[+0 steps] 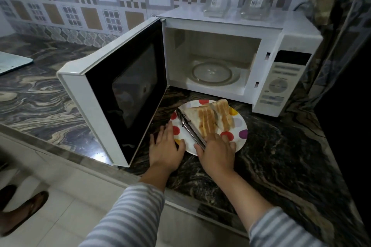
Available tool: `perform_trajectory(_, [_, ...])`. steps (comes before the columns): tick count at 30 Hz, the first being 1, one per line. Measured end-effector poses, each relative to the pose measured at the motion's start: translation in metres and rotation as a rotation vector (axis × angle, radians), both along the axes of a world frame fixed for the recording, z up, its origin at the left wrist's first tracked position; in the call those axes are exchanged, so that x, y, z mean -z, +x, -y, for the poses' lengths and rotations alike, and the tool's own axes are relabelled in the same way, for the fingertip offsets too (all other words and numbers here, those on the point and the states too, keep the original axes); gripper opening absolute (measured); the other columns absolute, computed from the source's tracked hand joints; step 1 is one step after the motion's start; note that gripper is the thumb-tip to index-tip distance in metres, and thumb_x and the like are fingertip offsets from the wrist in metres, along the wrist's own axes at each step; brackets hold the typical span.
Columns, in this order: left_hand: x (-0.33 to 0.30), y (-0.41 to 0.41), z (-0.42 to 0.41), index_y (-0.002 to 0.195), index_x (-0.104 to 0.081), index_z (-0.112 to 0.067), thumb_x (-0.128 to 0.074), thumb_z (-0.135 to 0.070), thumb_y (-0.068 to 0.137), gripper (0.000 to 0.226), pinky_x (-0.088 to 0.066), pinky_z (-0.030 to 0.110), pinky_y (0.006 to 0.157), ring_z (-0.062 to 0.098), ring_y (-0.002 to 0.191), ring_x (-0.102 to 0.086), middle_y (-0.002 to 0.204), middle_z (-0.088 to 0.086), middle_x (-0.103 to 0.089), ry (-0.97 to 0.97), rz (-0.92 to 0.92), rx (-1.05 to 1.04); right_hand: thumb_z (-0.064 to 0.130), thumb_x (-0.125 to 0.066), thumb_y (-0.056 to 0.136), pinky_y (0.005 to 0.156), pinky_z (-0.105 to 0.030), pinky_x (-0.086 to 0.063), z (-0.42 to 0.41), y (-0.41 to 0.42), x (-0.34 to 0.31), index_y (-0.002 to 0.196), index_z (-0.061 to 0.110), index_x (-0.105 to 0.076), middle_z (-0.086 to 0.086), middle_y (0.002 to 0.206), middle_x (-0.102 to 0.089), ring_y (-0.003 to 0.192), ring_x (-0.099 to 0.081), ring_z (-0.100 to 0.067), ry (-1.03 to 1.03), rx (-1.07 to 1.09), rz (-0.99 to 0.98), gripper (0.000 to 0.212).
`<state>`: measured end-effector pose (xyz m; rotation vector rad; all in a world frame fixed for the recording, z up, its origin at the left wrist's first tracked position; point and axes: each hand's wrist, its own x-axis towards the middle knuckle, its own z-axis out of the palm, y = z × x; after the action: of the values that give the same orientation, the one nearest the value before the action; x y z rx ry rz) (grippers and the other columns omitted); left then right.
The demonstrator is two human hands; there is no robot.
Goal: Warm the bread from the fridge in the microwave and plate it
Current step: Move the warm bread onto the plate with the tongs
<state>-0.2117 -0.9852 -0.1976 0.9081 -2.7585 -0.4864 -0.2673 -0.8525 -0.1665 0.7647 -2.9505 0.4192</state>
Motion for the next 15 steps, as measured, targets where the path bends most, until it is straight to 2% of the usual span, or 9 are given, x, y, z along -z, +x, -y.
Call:
perform_trajectory(4, [-0.002, -0.004, 0.003, 0.153, -0.002, -0.019, -0.030, -0.037, 0.096, 0.065, 0.001, 0.045, 0.119, 0.012, 0.148, -0.002, 0.161, -0.002, -0.008, 0.018, 0.048, 0.018, 0.066, -0.039, 0.089, 0.095, -0.043, -0.032, -0.004, -0.009, 0.002, 0.114, 0.018, -0.061, 0.000, 0.122, -0.057, 0.120, -0.043, -0.024, 0.032, -0.005, -0.013, 0.058])
perform_trajectory(8, [-0.006, -0.009, 0.012, 0.153, -0.004, -0.022, -0.027, -0.031, 0.099, 0.059, 0.003, 0.045, 0.118, 0.011, 0.148, 0.000, 0.161, -0.004, -0.004, 0.053, 0.083, 0.051, 0.051, -0.045, 0.093, 0.095, -0.041, -0.033, -0.025, -0.035, -0.012, 0.102, 0.017, -0.060, -0.005, 0.118, -0.055, 0.116, -0.047, -0.026, -0.285, 0.089, -0.050, 0.038])
perform_trajectory(10, [-0.007, -0.012, 0.019, 0.153, -0.006, -0.025, -0.025, -0.029, 0.101, 0.056, 0.003, 0.045, 0.118, 0.011, 0.148, 0.001, 0.161, -0.005, -0.004, 0.066, 0.092, 0.074, 0.044, -0.048, 0.094, 0.095, -0.041, -0.035, -0.041, -0.058, -0.015, 0.110, 0.017, -0.058, -0.008, 0.120, -0.053, 0.116, -0.047, -0.029, -0.355, 0.150, -0.052, 0.033])
perform_trajectory(12, [-0.007, -0.015, 0.027, 0.152, -0.011, -0.029, -0.024, -0.028, 0.101, 0.053, 0.003, 0.045, 0.118, 0.011, 0.148, 0.001, 0.161, -0.006, -0.005, 0.066, 0.090, 0.101, 0.043, -0.047, 0.094, 0.100, -0.042, -0.035, -0.057, -0.084, -0.010, 0.124, 0.022, -0.052, -0.008, 0.129, -0.051, 0.121, -0.045, -0.030, -0.275, 0.165, -0.033, 0.037])
perform_trajectory(13, [-0.006, -0.017, 0.030, 0.152, -0.013, -0.030, -0.025, -0.027, 0.101, 0.053, 0.003, 0.045, 0.118, 0.011, 0.148, 0.001, 0.161, -0.006, -0.006, 0.060, 0.089, 0.112, 0.045, -0.046, 0.094, 0.105, -0.045, -0.033, -0.063, -0.096, -0.005, 0.132, 0.026, -0.046, -0.007, 0.136, -0.048, 0.127, -0.042, -0.030, -0.203, 0.157, -0.006, 0.043])
perform_trajectory(15, [-0.006, -0.022, 0.035, 0.151, -0.018, -0.032, -0.026, -0.025, 0.100, 0.052, 0.002, 0.045, 0.118, 0.011, 0.148, 0.000, 0.161, -0.007, -0.008, 0.054, 0.079, 0.123, 0.050, -0.038, 0.096, 0.113, -0.054, -0.016, -0.071, -0.114, 0.004, 0.145, 0.033, -0.030, -0.004, 0.152, -0.034, 0.141, -0.026, -0.029, -0.094, 0.148, 0.110, 0.052])
